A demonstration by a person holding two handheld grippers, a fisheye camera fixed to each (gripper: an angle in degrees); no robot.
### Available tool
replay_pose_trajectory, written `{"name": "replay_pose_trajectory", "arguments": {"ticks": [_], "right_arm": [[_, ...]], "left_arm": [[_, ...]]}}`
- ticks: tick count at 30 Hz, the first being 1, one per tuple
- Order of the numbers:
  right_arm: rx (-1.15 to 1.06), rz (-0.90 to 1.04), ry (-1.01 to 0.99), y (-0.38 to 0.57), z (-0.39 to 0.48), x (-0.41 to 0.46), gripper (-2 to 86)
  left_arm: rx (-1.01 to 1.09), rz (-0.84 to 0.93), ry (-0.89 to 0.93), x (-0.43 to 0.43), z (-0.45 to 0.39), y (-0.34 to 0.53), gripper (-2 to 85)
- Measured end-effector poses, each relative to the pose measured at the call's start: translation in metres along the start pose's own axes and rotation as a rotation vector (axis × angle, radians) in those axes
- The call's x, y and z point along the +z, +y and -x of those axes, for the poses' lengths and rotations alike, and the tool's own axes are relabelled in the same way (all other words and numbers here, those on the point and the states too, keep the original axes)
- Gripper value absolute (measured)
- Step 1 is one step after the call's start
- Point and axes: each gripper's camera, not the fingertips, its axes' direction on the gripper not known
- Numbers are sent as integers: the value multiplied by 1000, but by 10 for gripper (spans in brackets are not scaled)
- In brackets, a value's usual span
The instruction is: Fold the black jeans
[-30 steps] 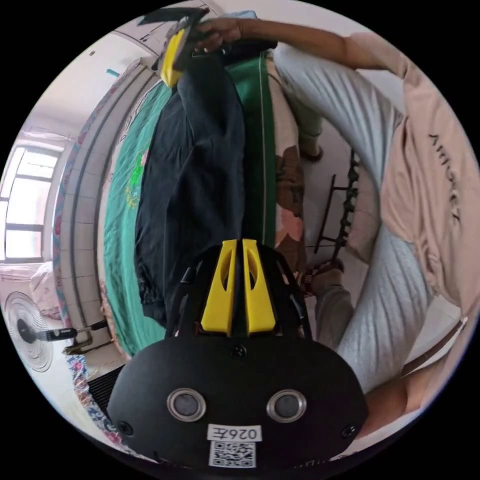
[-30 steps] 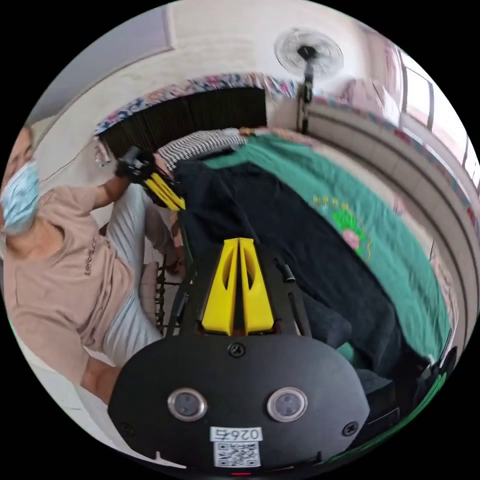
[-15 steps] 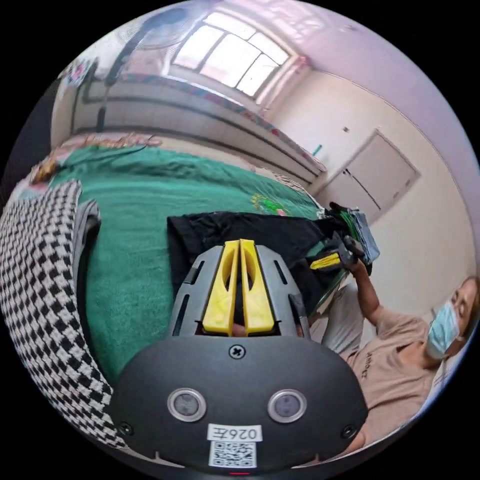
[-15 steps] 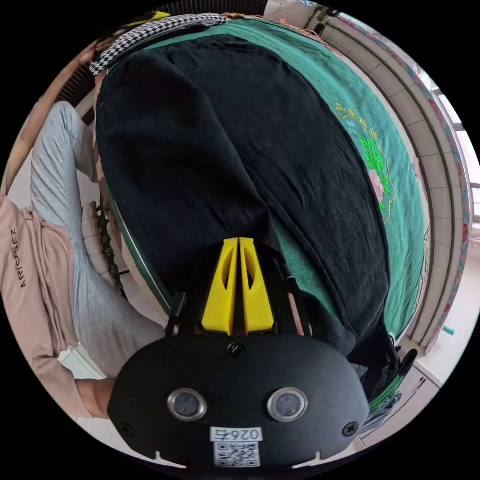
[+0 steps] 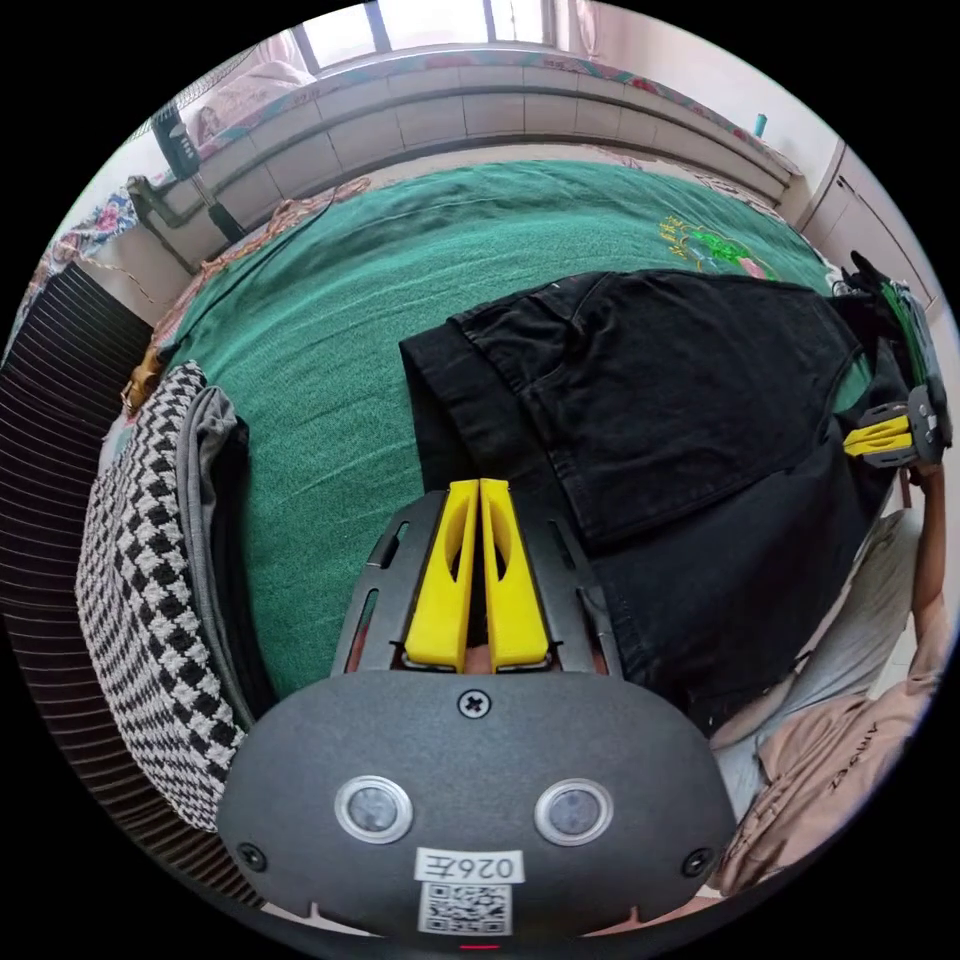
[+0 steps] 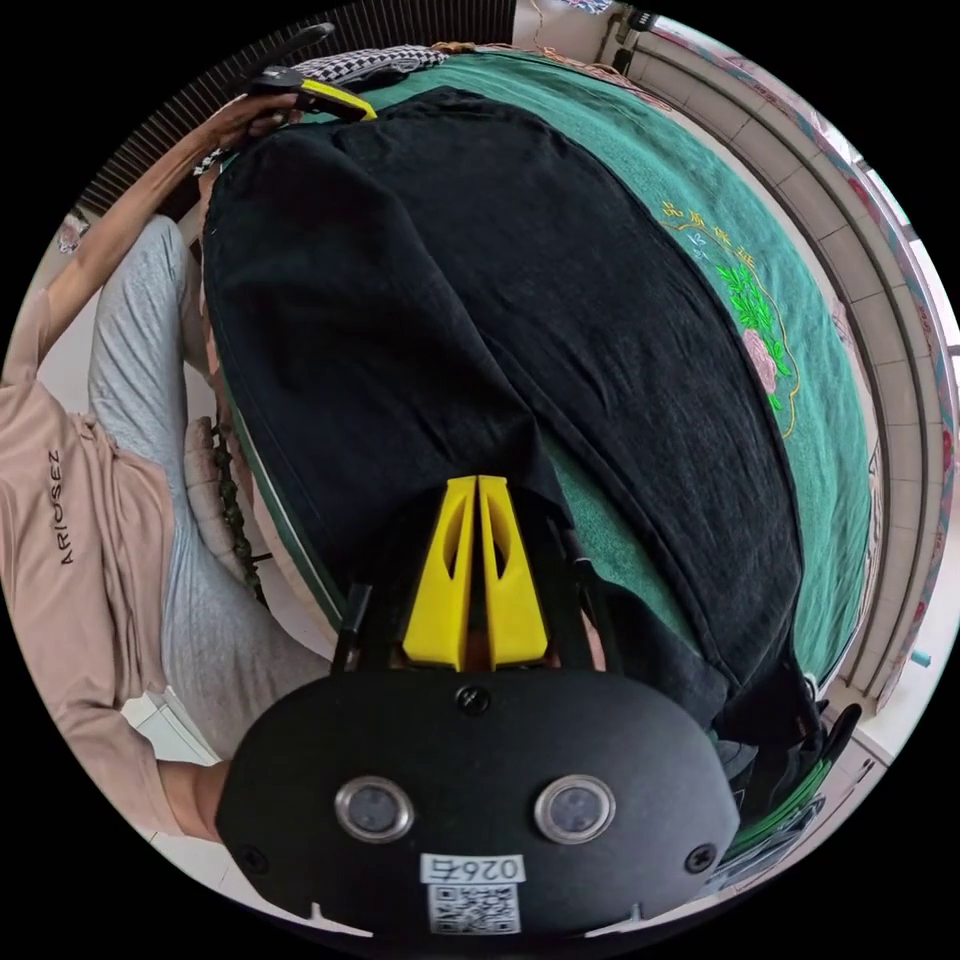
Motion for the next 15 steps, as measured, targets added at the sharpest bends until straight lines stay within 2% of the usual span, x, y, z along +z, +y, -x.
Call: {"name": "replay_pose_trajectory", "arguments": {"ticks": [3, 5, 7, 11, 12, 13, 15], "right_arm": [[0, -3, -26, 1, -5, -2, -9], [20, -1, -46, 2, -8, -3, -9], [29, -4, -63, 3, -10, -5, -9], [40, -6, -93, 5, -12, -7, -10], [42, -5, -100, 5, -12, -8, -10], [43, -4, -102, 5, -12, -8, -10], [42, -2, -108, 6, -9, -10, -10]], "left_arm": [[-101, -79, 155, 7, 31, 15, -5], [-238, -271, 309, -2, 60, 35, 2], [-248, -331, 341, -2, 65, 40, 13], [-191, -111, 190, 52, 41, 16, 243], [-169, -77, 201, 63, 35, 13, 251], [-162, -61, 127, 73, 20, 9, 258], [-88, -24, 74, 78, -6, 0, 235]]}}
